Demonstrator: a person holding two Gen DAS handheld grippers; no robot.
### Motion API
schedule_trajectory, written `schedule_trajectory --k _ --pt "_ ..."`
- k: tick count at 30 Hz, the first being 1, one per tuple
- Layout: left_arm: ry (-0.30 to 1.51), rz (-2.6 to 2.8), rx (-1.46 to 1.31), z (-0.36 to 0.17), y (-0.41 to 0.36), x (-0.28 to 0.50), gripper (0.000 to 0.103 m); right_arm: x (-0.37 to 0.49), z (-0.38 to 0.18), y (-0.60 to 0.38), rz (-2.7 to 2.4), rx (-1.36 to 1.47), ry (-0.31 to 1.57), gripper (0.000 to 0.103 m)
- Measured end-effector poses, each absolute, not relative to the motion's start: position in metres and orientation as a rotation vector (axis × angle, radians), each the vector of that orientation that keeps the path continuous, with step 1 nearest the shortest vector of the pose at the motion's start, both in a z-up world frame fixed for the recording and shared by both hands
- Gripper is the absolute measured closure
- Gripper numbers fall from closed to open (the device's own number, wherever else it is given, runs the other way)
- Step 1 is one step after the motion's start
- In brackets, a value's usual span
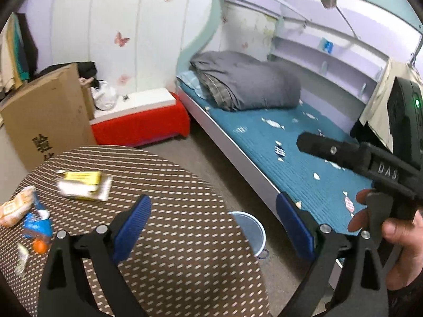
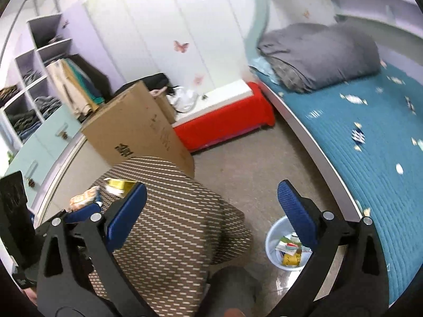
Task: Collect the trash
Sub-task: 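Grasp the clear wrapper with the left gripper while the right grasps the orange cap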
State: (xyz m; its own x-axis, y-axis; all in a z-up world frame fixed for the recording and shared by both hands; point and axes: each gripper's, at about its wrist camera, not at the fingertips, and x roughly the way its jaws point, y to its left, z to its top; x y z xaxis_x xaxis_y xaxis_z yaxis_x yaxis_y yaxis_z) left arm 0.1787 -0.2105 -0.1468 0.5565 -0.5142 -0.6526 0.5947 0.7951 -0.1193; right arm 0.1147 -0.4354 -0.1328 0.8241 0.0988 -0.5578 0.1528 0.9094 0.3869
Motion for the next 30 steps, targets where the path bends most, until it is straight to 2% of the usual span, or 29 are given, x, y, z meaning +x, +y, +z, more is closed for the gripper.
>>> schedule_trajectory --k 9,15,30 --pt "0.669 -0.563 0.034 -0.131 -0.116 0.168 0.009 0.130 -0.090 -0.343 0.068 0.283 0.590 0.006" --pt "0.649 -0.463 0.010 -0.131 -0.051 0.167 0.009 0.140 -0.081 -0.289 0.141 0.208 0.593 0.006" --pt "0.679 -0.233 0.013 -0.172 0.078 0.190 0.009 0.189 -0.133 -0.164 0.334 0.038 0.755 0.006"
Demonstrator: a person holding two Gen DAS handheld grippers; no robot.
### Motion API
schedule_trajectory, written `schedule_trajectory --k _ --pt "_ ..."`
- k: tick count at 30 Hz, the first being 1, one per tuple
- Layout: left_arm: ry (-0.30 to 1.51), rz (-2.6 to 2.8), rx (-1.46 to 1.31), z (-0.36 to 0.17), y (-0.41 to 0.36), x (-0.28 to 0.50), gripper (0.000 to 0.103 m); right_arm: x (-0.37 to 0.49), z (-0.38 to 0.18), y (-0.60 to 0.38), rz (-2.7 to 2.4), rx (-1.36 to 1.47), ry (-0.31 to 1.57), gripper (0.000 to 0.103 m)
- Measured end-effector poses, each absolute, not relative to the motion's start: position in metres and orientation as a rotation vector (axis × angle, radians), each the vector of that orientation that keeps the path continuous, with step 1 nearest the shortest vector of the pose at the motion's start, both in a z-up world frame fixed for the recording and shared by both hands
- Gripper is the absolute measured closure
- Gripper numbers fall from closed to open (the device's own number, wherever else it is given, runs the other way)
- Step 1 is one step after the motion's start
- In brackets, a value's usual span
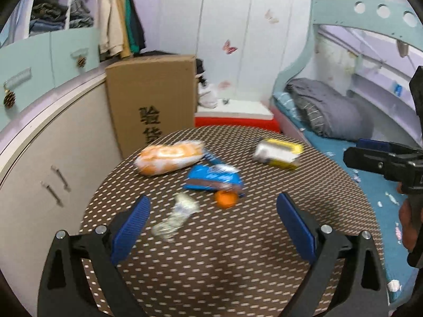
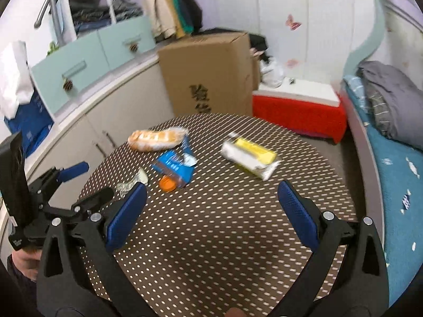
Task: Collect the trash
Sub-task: 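Grasp the clear wrapper with the left gripper while the right grasps the orange cap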
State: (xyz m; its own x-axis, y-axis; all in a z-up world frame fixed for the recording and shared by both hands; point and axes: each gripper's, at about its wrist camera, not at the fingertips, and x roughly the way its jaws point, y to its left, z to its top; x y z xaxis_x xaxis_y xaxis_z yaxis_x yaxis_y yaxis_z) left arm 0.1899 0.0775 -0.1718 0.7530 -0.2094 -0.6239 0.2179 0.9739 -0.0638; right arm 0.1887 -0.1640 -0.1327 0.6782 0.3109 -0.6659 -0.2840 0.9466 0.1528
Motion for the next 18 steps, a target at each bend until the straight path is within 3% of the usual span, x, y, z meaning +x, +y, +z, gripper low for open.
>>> schedule_trajectory --k 12,15,18 --pt "0.785 -0.233 0.115 -0.224 0.103 0.227 0.009 0.217 -0.189 -0.112 0.433 -0.024 0.863 0.007" --pt "0.810 -0.244 0.129 -0.234 0.101 0.236 0.010 0.224 -0.199 -0.104 0.455 -0.027 0.883 0.017" --pt "0.848 -0.264 0.122 -0.243 0.099 0.246 0.030 0.230 -0.210 -0.098 0.470 -0.035 0.908 0.025"
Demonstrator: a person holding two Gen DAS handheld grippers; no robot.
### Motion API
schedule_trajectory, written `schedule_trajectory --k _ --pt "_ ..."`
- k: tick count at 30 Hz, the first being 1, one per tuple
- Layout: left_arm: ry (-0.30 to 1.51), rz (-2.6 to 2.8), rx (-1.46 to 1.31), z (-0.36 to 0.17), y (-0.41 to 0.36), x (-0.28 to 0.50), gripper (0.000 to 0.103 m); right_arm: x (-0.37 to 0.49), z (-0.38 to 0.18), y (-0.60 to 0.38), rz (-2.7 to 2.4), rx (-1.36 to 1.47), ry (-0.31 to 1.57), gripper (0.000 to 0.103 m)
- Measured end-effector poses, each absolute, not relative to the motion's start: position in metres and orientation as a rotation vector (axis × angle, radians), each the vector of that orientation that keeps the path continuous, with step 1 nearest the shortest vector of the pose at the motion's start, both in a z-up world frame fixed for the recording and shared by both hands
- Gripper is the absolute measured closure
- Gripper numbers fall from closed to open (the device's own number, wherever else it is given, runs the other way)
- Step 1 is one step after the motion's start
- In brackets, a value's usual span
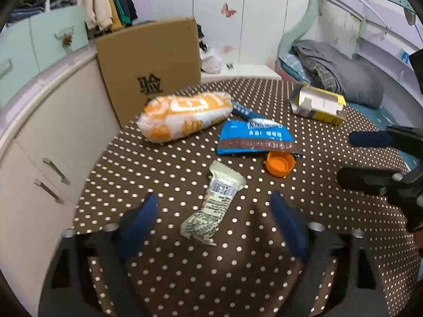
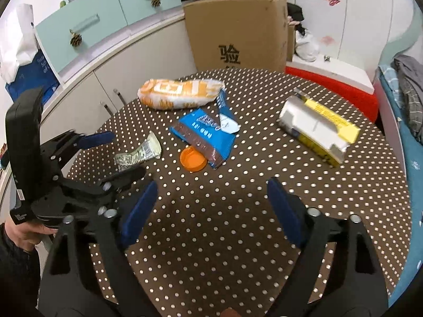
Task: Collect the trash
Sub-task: 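Grasp the clear wrapper with the left gripper while the right grasps the orange cap, then carry the clear wrapper and orange cap to the bin and open both grippers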
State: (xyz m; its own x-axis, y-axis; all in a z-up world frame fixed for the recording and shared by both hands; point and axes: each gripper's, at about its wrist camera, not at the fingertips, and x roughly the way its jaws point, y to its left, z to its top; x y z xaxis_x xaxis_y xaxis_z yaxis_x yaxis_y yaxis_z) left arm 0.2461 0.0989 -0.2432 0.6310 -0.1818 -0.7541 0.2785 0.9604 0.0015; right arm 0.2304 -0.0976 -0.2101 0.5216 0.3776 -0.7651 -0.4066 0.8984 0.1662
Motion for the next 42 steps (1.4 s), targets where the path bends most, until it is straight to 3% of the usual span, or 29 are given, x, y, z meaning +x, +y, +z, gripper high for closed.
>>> schedule_trajectory --k 5,7,9,23,34,42 --pt "0.890 -0.286 0.129 -0.251 0.094 0.251 0.061 0.241 -0.227 -0.085 0.506 -0.039 0.935 0.033" --pt "0.888 -0.287 0.123 -0.250 0.094 0.250 0.082 0.245 -0.232 -0.078 0.527 -0.036 0.937 0.037" --pt "0.893 -0.276 0.096 -0.250 0.097 0.249 0.084 0.249 -0.237 -0.071 0.544 -0.036 0.937 0.045" --pt "0.899 -0.160 -0.132 -0.250 0.127 0.225 0.087 0.261 -0.242 -0.032 0.510 -0.223 0.863 0.073" --pt "0.876 -0.133 -0.198 -0.241 0.126 0.197 0.087 0.226 -0.240 -0.054 0.593 -0.169 0.871 0.074" --pt "0.841 -0.164 -0.201 -0.221 0.101 0.172 0.088 0.194 -0.209 -0.095 0.587 -0.100 0.810 0.074"
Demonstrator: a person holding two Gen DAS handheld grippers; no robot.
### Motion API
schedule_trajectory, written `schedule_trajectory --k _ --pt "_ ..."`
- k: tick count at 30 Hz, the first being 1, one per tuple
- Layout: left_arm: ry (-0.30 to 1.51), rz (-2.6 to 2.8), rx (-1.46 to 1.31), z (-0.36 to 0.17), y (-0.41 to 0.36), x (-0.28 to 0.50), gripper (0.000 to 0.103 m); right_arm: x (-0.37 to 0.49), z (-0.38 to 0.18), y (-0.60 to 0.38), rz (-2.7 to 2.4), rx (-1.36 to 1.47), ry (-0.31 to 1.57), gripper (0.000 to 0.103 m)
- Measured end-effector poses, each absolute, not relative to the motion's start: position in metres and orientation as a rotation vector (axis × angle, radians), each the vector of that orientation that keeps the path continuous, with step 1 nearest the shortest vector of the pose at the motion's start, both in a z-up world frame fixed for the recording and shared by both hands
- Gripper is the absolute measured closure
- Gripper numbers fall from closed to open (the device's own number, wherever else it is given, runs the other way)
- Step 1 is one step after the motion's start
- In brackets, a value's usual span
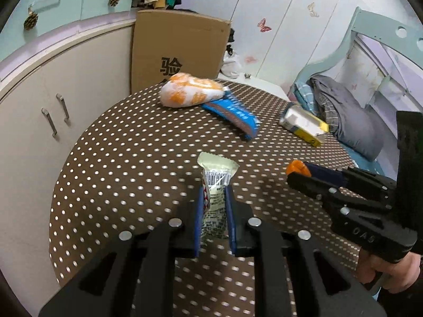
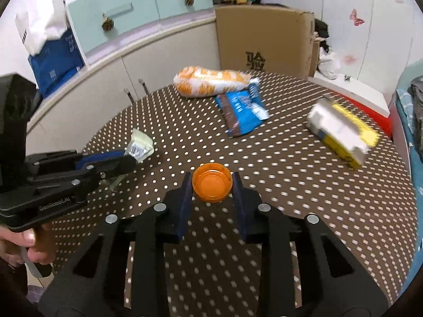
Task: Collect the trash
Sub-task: 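Carry the clear wrapper and orange cap to the bin and open both grippers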
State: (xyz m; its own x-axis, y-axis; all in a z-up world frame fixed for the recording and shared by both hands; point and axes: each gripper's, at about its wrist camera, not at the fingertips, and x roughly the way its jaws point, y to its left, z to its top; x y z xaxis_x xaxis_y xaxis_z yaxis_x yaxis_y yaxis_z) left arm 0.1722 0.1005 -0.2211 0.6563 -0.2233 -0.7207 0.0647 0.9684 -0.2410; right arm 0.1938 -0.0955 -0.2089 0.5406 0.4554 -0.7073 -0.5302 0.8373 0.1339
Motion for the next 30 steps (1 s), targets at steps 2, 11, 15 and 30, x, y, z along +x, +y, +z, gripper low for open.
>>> schedule_trajectory --k 2,11,15,30 --pt "0.827 -0.175 -0.198 -0.214 0.094 0.166 0.088 0.187 -0.200 -0.107 0.577 -0.084 0.787 0.074" --pt "0.745 -0.249 -0.163 -0.169 0.042 0.151 0.088 0.158 -0.143 -0.190 0.503 0.015 0.641 0.074" --pt "0.703 -0.299 -0.142 -0.149 0.008 0.151 0.088 0.147 -0.121 -0.237 0.446 0.055 0.580 0.074" --pt "0.616 -0.566 -0.057 -0.120 -0.168 0.147 0.088 0.110 -0.112 -0.421 0.147 0.254 0.496 0.074"
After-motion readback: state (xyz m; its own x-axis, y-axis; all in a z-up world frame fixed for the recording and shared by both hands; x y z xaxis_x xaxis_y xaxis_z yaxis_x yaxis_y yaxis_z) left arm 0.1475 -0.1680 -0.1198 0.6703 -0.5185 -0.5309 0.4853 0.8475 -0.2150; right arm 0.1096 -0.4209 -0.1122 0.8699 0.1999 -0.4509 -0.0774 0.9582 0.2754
